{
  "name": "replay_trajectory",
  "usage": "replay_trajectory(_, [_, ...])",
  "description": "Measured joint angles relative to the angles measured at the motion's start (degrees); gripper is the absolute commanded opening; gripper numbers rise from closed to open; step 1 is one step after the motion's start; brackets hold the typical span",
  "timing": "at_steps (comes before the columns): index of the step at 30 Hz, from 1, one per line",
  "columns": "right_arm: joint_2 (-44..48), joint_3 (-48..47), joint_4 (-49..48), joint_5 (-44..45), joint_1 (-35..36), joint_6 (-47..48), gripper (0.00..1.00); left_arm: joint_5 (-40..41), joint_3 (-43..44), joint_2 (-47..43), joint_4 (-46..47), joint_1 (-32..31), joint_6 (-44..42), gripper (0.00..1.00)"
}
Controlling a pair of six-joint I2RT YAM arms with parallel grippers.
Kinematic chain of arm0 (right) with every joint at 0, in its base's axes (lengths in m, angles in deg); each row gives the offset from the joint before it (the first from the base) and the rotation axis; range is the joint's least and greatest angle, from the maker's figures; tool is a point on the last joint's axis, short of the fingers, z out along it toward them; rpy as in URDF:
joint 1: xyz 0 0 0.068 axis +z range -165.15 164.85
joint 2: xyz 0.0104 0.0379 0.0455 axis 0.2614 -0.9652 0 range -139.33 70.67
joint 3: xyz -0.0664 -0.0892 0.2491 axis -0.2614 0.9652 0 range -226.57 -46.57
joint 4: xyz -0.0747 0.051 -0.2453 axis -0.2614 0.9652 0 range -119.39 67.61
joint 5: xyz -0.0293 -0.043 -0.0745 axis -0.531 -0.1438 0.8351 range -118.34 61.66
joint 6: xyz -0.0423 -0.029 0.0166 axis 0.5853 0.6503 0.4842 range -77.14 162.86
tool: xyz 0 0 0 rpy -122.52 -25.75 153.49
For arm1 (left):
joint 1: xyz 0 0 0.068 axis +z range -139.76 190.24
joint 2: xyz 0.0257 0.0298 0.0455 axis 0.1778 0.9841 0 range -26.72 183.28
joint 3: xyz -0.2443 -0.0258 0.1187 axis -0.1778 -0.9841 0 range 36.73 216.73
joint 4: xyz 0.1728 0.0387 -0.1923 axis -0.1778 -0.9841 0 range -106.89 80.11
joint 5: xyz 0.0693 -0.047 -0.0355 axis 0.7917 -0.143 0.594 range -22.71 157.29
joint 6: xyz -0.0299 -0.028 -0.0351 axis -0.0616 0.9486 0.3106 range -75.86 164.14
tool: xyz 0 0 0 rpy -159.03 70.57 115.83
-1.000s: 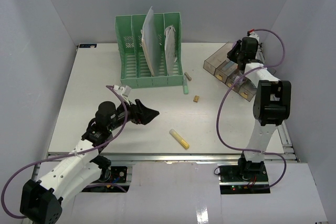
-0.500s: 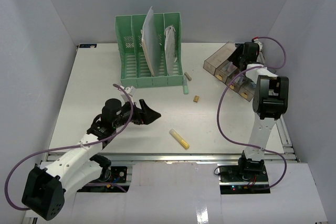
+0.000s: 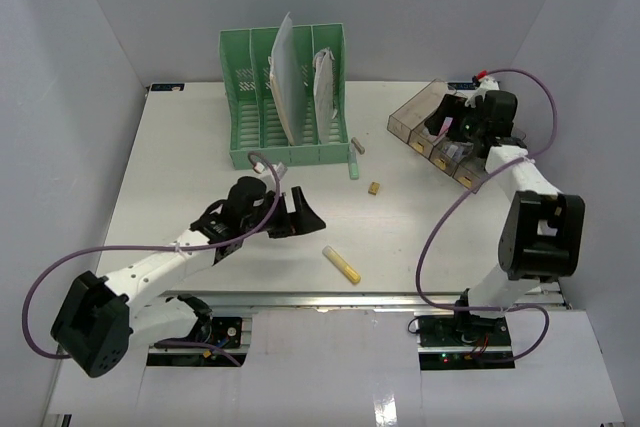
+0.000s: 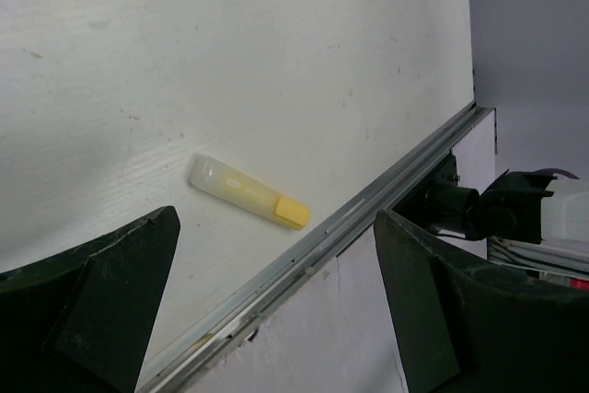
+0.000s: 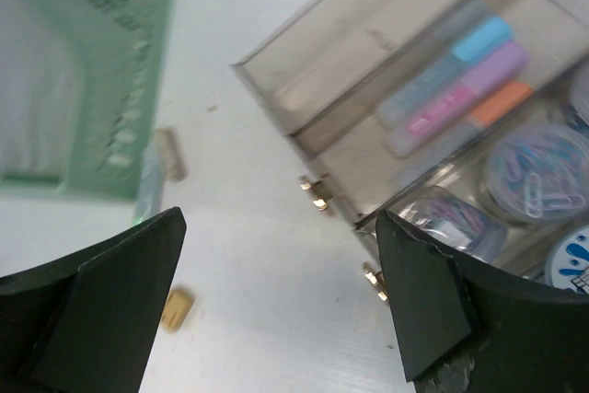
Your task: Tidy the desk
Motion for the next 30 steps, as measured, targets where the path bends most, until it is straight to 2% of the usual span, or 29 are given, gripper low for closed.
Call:
replay_trajectory(5, [12.34, 3.77, 6.8, -20.44, 0.6, 15.32, 0.93, 5.09, 5.51, 5.84, -8.4, -5.74, 6.35, 0.98])
replay_trajectory(10, [21.47, 13.11, 14.26, -31.44, 1.82, 26.28, 0.93, 10.69, 17.19, 16.21, -22.5, -8.95, 15.77, 0.98])
replay_trajectory(16, [26.78, 17.88, 18.46, -34.84, 1.79, 30.13, 0.9, 15.71, 35.59, 34.36, -41.39, -13.93, 25.41, 0.98])
replay_trajectory(19, [29.8, 18.72, 18.39, -35.91, 1.75, 30.71, 0.9, 16.45, 43.17, 42.96, -46.87, -16.05, 28.13, 0.97])
replay_trajectory(27, [31.35, 19.52, 18.45, -37.4, 1.02, 31.1, 0.9, 15.04, 49.94, 51.04, -55.27, -18.31, 33.79, 0.7])
replay_trajectory(30, [32.07, 19.54, 18.42, -37.7, 0.8, 31.1, 0.9, 14.67, 51.01, 52.33, -56.16, -18.64, 35.05, 0.67])
